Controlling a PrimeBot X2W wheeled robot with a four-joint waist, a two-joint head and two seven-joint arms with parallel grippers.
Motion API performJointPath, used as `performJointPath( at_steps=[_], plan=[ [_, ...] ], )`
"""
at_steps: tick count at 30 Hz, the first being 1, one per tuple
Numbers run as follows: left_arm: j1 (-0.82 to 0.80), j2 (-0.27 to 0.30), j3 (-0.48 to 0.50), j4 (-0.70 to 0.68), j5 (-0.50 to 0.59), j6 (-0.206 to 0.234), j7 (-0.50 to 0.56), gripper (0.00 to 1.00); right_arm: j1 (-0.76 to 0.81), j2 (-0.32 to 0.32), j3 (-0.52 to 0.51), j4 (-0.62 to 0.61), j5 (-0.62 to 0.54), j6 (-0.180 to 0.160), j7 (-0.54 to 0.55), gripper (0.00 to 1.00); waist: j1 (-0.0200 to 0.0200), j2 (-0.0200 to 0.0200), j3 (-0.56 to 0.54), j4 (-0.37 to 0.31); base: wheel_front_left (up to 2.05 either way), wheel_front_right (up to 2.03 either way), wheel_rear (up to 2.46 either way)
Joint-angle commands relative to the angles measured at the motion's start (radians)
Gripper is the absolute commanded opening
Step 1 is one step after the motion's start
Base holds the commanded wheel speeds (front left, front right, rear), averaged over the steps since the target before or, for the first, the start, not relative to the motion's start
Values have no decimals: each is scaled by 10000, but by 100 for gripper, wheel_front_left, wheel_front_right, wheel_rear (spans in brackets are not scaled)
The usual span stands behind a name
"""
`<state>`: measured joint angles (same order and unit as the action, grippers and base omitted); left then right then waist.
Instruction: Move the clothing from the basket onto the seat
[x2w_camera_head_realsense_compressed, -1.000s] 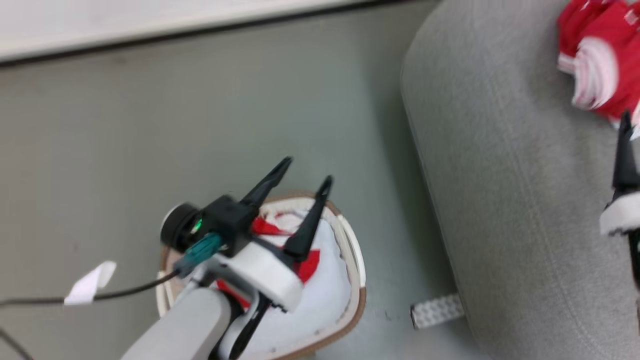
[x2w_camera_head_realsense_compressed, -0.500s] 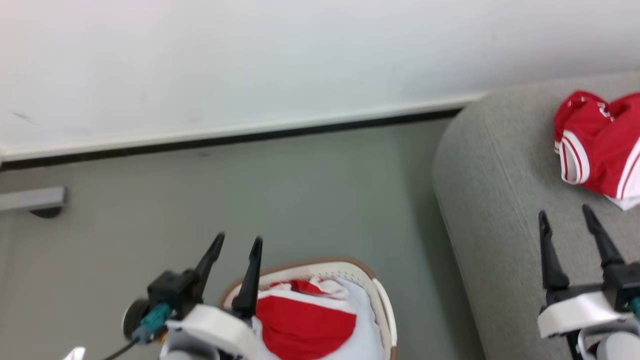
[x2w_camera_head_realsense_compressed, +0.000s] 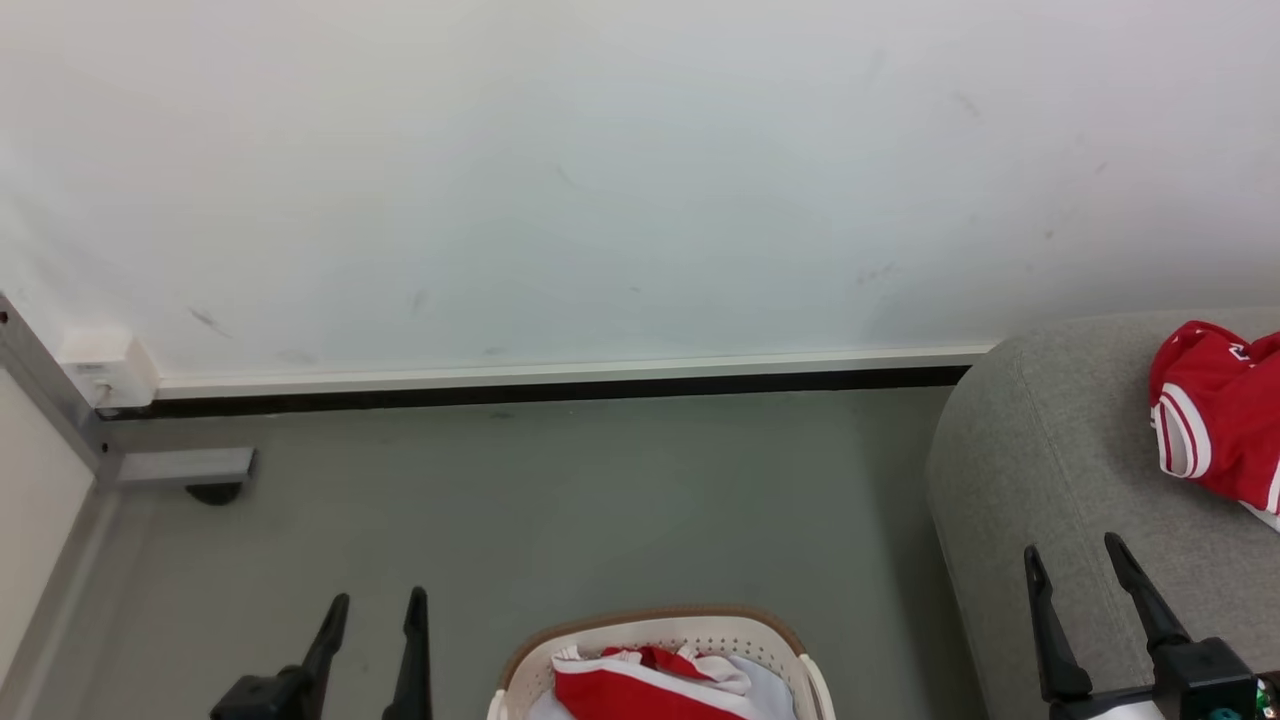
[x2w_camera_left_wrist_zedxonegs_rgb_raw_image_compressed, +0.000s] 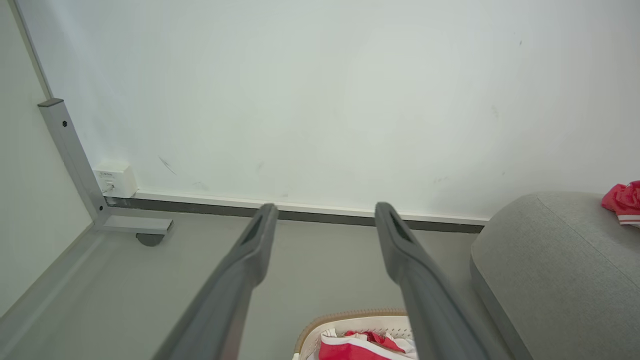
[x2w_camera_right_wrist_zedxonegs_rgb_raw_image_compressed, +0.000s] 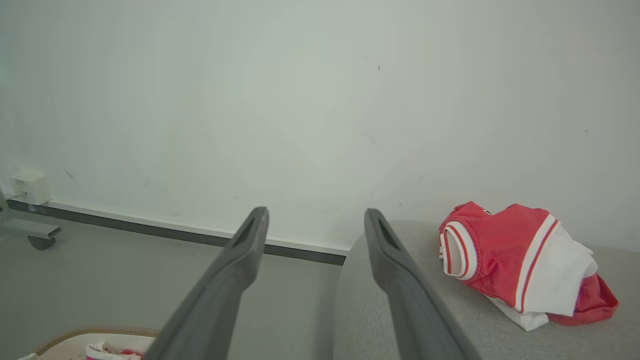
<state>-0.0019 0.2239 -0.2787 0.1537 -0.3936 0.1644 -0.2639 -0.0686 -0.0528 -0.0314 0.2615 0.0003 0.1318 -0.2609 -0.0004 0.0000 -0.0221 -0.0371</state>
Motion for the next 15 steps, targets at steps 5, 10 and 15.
performJointPath(
  at_steps=[5, 10, 15],
  plan=[
    [414, -352, 622, 85, 528, -468, -7, 100, 376, 35, -2, 114, 219, -22, -21, 100, 4, 0, -235, 100, 0, 0, 0],
    [493, -659, 1046, 214, 859, -819, -8, 100, 413, 40, 94, 223, 364, -23, -21, 100, 4, 0, -290, 100, 0, 0, 0],
    [478, -917, 1370, 321, 1179, -1121, -8, 100, 361, 41, 158, 313, 414, -23, -21, 100, 4, 0, -286, 63, 0, 0, 0]
  ],
)
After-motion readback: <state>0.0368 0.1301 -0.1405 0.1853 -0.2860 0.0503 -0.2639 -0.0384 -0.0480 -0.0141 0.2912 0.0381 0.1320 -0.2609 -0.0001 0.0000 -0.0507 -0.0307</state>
